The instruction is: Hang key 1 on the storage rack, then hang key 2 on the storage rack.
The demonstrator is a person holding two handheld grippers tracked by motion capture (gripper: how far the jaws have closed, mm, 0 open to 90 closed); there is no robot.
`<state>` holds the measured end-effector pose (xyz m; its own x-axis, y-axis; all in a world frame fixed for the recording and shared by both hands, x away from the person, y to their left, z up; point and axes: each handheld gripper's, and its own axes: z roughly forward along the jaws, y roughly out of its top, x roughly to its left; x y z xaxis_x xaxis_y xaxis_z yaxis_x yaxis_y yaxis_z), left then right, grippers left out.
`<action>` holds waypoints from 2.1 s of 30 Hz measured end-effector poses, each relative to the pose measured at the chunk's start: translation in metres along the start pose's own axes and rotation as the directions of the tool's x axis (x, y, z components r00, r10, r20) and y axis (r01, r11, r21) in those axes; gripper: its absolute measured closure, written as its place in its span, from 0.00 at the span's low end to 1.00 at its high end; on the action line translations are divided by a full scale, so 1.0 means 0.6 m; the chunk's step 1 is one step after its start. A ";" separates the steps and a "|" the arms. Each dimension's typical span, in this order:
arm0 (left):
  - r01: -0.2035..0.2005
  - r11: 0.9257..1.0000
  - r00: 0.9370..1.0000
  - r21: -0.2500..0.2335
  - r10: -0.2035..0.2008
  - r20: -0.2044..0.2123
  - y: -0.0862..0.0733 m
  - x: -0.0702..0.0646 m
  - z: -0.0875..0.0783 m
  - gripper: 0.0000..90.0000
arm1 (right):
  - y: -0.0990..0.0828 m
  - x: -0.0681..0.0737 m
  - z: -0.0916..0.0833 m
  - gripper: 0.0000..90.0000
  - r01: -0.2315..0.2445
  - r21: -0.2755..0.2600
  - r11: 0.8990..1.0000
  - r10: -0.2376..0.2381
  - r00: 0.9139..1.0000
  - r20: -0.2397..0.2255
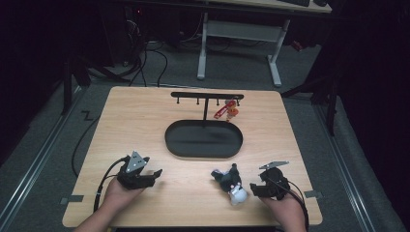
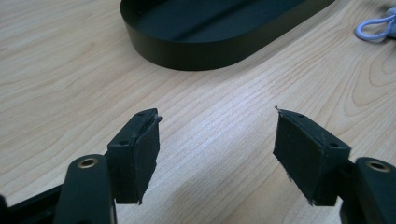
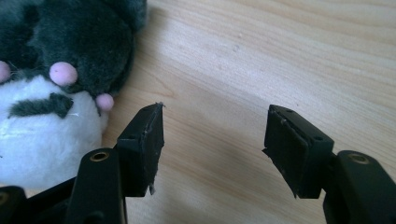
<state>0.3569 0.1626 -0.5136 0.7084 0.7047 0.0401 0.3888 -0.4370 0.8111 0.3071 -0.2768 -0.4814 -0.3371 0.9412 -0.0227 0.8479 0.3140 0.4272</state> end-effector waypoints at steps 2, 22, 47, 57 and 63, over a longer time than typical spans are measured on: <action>0.002 1.000 1.000 -0.002 -0.002 0.001 0.001 0.001 -0.002 0.35 | 0.008 -0.002 -0.003 0.42 -0.005 0.047 0.999 0.006 1.000 -0.008; -0.016 1.000 1.000 -0.005 0.016 0.016 -0.005 0.006 -0.012 0.35 | 0.059 0.013 -0.021 0.39 0.038 0.234 0.972 -0.033 0.999 -0.025; -0.030 1.000 1.000 0.007 0.030 -0.005 -0.018 0.015 -0.028 0.34 | 0.095 0.116 -0.009 0.22 0.138 0.299 0.944 -0.103 0.986 -0.130; -0.032 0.999 0.999 0.009 0.032 0.001 -0.018 0.015 -0.027 0.34 | 0.088 0.119 0.037 0.31 0.152 0.357 0.922 -0.112 0.985 -0.131; -0.036 0.999 0.999 0.012 0.036 0.006 -0.018 0.014 -0.025 0.34 | 0.083 0.116 0.046 0.44 0.151 0.362 0.920 -0.107 0.985 -0.139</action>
<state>0.3494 0.1817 -0.5133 0.7255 0.6851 0.0658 0.3701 -0.4689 0.8020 0.3368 -0.1922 -0.4866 -0.4793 0.8758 0.0574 0.8772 0.4760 0.0624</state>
